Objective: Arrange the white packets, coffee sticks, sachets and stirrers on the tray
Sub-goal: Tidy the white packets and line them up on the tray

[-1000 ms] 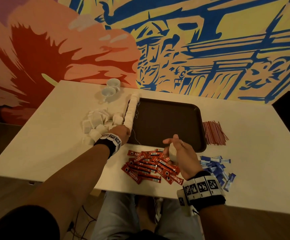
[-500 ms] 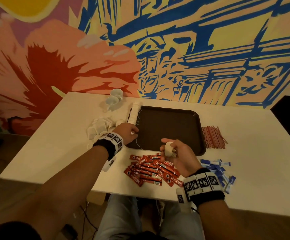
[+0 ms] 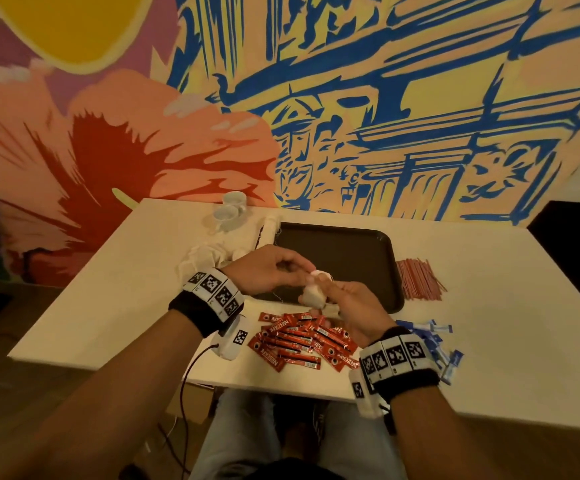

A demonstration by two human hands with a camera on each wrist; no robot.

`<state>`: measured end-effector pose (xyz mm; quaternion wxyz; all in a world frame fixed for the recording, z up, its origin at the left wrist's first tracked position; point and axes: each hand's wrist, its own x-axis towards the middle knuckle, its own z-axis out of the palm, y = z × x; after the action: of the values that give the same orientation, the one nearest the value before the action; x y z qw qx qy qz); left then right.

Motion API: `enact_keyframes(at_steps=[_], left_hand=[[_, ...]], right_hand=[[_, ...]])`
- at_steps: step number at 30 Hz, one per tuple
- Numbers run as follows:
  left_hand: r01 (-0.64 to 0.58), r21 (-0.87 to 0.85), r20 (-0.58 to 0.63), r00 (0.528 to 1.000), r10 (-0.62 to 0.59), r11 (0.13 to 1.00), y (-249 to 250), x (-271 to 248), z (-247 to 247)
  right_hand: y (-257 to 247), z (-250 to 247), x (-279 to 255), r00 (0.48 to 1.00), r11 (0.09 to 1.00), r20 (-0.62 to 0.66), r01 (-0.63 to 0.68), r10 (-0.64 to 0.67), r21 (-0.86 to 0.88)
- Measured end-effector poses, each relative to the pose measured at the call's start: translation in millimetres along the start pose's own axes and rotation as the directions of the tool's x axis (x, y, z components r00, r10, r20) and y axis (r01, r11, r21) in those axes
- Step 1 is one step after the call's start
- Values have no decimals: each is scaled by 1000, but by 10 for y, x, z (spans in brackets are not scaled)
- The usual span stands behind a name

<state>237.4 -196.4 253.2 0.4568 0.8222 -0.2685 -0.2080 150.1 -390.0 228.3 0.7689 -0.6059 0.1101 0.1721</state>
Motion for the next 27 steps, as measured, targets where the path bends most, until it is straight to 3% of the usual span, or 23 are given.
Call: enact_keyframes(at_steps=[3, 9, 15, 19, 27], left_hand=[[-23, -8, 22, 999, 23, 1000, 25, -45, 47], [-22, -11, -113, 993, 20, 1000, 142, -82, 115], [-6, -121, -107, 994, -7, 993, 144, -113, 94], [-42, -39, -94, 995, 38, 998, 157, -102, 48], [12, 140, -43, 999, -6, 990, 150, 63, -125]], right_hand=[[-18, 24, -19, 1000, 997, -19, 0, -2, -78], [-34, 40, -70, 998, 994, 52, 48, -43, -95], [-14, -8, -98, 990, 934, 53, 142, -132, -327], [-27, -62, -69, 986, 891, 76, 165, -146, -423], [-70, -161, 89, 991, 929, 62, 130, -115, -346]])
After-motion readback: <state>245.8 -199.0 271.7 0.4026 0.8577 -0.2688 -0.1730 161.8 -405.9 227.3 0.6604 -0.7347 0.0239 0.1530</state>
